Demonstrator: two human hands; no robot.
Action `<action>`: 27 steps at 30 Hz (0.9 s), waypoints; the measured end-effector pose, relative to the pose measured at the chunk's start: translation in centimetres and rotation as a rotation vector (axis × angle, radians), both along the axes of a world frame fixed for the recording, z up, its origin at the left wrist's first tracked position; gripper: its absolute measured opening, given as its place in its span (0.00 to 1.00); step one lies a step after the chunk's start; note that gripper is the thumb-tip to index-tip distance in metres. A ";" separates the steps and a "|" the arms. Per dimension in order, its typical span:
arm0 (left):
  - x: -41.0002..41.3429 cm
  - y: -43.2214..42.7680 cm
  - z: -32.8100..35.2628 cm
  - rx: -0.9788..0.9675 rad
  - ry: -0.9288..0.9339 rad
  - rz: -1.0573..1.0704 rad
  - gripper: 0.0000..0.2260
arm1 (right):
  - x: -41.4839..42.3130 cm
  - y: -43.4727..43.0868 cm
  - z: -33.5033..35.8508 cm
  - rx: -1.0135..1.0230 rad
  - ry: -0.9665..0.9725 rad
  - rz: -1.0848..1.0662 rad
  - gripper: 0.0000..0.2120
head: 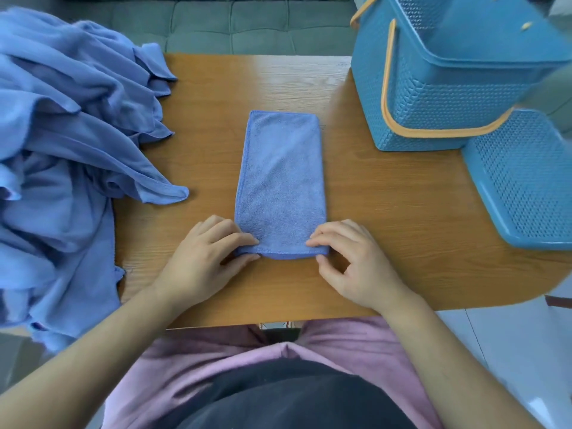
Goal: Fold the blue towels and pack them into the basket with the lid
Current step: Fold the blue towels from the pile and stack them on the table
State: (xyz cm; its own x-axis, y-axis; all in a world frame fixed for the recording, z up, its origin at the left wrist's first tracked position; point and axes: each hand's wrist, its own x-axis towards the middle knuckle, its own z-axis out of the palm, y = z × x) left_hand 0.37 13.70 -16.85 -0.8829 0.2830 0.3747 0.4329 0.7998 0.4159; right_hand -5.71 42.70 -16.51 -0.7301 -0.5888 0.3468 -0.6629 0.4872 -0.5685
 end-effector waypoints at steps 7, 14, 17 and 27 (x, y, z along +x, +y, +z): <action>0.1 0.2 0.4 -0.024 -0.003 0.008 0.14 | 0.8 0.1 -0.2 0.045 0.120 -0.002 0.16; 0.2 0.3 1.0 -0.065 -0.025 0.007 0.18 | 0.4 0.1 0.2 -0.014 0.042 -0.060 0.15; 0.3 0.4 1.5 -0.121 -0.005 0.020 0.17 | 0.4 0.0 0.7 -0.085 -0.065 -0.142 0.11; 2.1 1.6 4.2 0.191 -0.067 0.115 0.07 | 1.3 0.8 3.3 -0.166 -0.139 -0.113 0.13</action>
